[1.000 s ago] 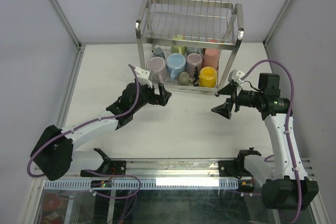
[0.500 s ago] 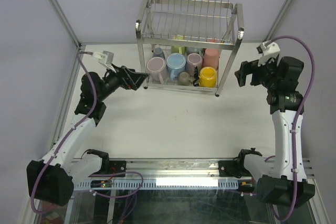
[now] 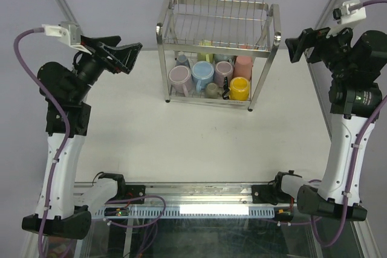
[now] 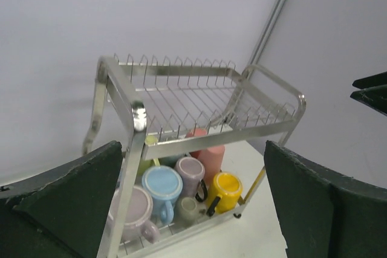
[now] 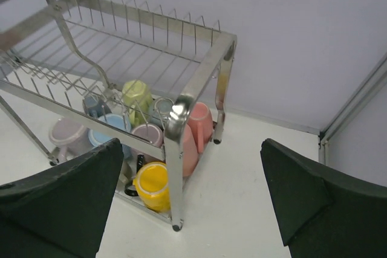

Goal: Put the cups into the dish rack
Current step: Turn the cup upside down in the dish rack, then reset both arms

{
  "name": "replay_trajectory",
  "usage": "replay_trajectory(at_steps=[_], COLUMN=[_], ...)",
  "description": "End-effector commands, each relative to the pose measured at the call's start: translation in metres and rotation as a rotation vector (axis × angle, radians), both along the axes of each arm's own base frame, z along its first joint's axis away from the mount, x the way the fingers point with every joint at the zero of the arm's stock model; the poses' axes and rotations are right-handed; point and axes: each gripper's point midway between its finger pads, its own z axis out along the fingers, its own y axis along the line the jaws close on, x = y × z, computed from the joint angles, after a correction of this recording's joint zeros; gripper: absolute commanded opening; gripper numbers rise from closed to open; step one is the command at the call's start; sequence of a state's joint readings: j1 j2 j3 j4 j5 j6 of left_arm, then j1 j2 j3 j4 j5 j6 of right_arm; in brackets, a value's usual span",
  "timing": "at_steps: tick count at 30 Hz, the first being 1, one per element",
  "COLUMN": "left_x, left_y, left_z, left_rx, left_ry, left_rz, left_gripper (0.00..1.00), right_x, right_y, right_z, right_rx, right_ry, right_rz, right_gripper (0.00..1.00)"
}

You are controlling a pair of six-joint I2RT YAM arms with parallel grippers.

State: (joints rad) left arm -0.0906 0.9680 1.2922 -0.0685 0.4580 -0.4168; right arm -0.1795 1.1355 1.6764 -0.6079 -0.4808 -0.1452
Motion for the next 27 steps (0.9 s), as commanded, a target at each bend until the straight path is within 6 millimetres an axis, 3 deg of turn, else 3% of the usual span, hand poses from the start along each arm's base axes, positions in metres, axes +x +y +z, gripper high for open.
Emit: replay_trajectory(at_steps=[1,8,27], left_x=[-0.015,-0.027,-0.029], left_y=[0.011,0.011,0.001], left_z=[0.034,0.055,0.043], left_rx=[-0.013,-0.025,-0.06], left_ry=[-0.059,-0.108,-0.107], left_rz=[0.06,0.052,-0.02], left_gripper=[0.99,0.99,0.99], right_x=[-0.009,-0.016,-0.025], right_y=[0.012,0.02,0.036], right_z=[0.035,0.06,0.063], right_rx=[0.133,0.197,0.162], right_ry=[-0.025,-0.05,-0.059], right_rz=[0.035,0.065,0.168], right_gripper=[1.0,1.0,1.0])
